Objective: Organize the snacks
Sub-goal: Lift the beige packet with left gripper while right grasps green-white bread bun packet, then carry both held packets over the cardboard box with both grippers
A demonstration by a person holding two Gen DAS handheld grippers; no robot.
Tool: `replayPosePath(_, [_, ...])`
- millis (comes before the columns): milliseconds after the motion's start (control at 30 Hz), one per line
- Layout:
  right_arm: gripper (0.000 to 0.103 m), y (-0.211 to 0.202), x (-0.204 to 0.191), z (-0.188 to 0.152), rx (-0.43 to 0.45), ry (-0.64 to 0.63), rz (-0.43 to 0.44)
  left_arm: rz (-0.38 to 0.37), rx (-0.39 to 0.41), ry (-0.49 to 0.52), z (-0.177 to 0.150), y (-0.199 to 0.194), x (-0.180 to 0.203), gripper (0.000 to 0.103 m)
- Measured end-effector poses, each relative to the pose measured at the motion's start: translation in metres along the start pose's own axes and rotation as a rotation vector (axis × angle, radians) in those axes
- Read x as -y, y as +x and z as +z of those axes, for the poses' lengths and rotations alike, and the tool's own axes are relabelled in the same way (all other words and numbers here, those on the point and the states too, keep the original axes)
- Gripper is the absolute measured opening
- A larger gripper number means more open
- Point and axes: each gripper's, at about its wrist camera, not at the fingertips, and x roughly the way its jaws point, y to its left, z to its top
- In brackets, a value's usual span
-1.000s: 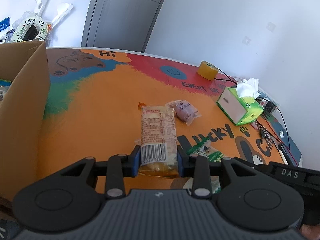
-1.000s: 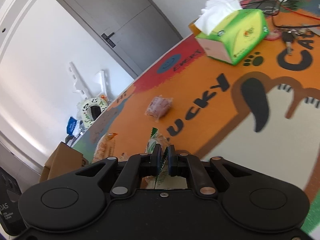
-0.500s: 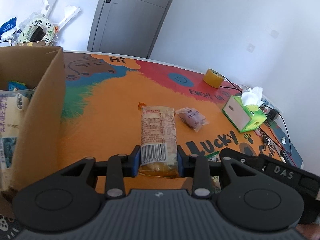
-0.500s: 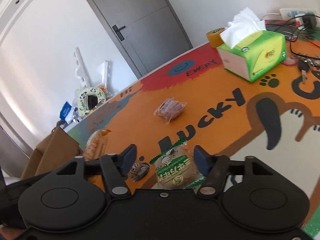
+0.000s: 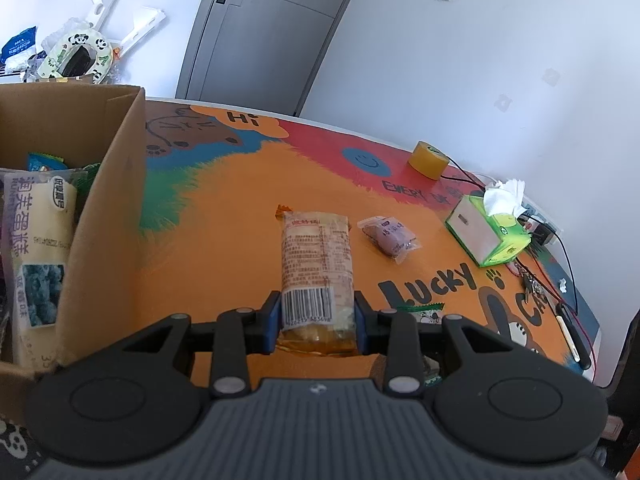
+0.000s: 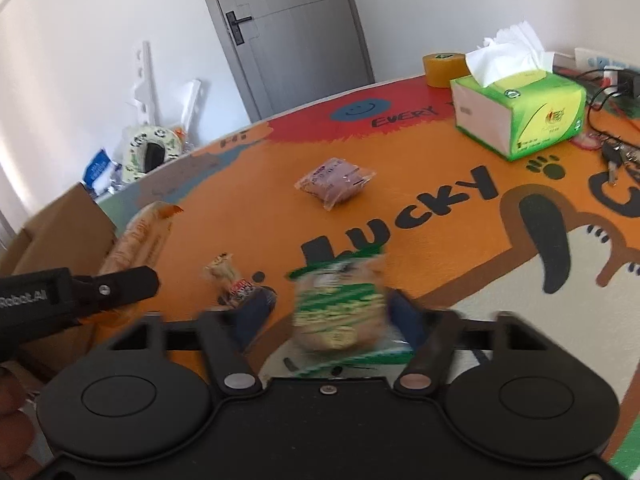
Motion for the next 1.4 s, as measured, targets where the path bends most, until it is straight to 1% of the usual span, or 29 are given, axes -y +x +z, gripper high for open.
replayPosePath(133, [0.048, -0.006, 0.005, -0.002, 0.008, 0.043, 0.037, 0.003, 0.012, 0.004, 0.001, -0.005, 0.002, 0.034])
replayPosePath(367, [0.048, -0.024, 0.007, 0.004, 0.063, 0.09, 0.093, -0.001, 0.043, 0.018, 0.004, -0.021, 0.008, 0.034])
replayPosePath(600, [0.048, -0.044, -0.002, 0.014, 0.113, 0.105, 0.148, -0.007, 0.098, 0.035, 0.011, -0.043, 0.014, 0.034])
replayPosePath(767, [0.048, -0.052, -0.012, 0.019, 0.133, 0.102, 0.178, -0.007, 0.13, 0.035, 0.015, -0.058, 0.012, 0.034])
replayPosePath(1067, [0.048, -0.058, -0.04, 0.028, 0.154, 0.076, 0.229, 0.013, 0.184, 0.02, 0.026, -0.085, -0.007, 0.034])
replayPosePath(1400, [0.048, -0.053, -0.079, 0.035, 0.153, 0.031, 0.283, 0.058, 0.219, -0.022, 0.034, -0.109, -0.046, 0.034])
